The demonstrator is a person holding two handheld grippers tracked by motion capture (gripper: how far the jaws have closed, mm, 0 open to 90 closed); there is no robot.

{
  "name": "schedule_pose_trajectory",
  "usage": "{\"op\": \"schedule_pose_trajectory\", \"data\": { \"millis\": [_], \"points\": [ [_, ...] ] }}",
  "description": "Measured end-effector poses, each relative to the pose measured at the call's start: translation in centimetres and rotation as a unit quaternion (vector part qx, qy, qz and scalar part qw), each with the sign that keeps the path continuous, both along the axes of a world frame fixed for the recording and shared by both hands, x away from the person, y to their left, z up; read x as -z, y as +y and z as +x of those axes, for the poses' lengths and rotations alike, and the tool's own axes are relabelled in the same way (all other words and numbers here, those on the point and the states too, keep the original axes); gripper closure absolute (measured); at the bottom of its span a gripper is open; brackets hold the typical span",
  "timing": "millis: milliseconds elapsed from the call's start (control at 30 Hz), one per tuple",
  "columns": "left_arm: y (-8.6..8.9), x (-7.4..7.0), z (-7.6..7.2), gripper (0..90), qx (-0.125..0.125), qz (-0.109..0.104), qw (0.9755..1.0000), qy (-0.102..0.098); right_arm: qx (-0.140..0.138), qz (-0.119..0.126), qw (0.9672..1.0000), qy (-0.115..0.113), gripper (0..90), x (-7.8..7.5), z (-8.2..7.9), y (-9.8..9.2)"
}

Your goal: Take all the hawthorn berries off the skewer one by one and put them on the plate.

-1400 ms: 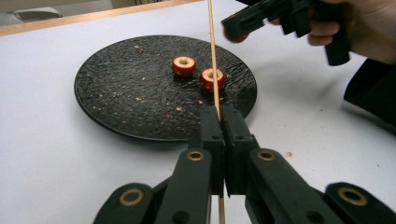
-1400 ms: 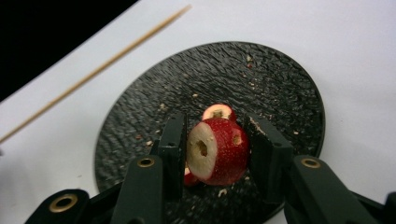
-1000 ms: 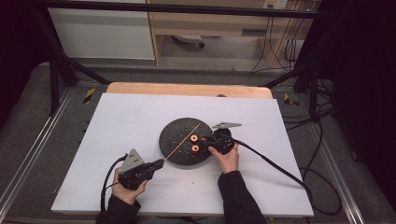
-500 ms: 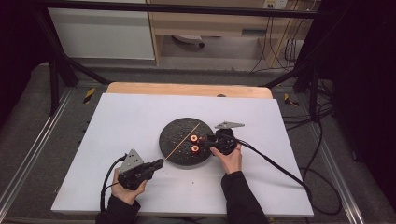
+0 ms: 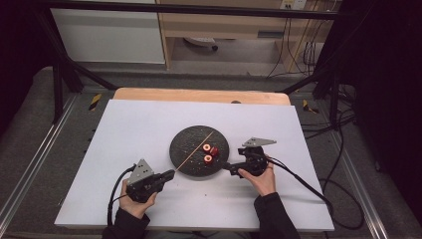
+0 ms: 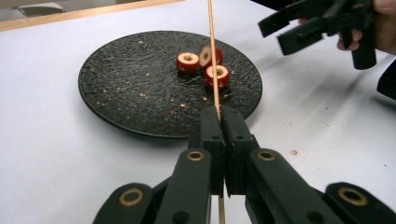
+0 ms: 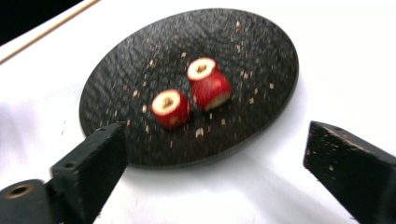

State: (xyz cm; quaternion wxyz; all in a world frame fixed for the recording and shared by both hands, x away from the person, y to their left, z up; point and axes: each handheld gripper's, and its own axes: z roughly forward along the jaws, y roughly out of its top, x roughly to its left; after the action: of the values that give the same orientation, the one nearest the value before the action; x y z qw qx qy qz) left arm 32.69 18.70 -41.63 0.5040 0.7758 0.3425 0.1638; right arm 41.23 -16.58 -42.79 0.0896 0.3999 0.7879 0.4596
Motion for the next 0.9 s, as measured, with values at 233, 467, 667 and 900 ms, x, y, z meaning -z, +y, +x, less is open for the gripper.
{"op": "schedule_pose_trajectory", "data": {
  "millis": [233,467,667,900],
  "points": [
    [0.1,-0.4,0.1,88.4,-0.005,0.002,1.0000,0.005,-0.002,-0.017,0.9998,-0.004,1.1,1.0,-1.6,-2.0],
    [-0.4,-0.9,1.3,88.4,-0.015,0.009,0.9997,0.018,0.002,-0.025,0.9997,0.002,0.7,1.8,-2.9,-3.8],
    [-1.3,-1.5,3.2,88.3,-0.024,0.011,0.9993,0.025,-0.001,-0.036,0.9994,0.000,0.7,2.1,-3.7,-4.7],
    [-2.6,-1.8,5.4,88.4,-0.034,0.020,0.9986,0.035,-0.011,-0.029,0.9994,-0.012,0.7,2.0,-4.4,-5.2]
  ]
}}
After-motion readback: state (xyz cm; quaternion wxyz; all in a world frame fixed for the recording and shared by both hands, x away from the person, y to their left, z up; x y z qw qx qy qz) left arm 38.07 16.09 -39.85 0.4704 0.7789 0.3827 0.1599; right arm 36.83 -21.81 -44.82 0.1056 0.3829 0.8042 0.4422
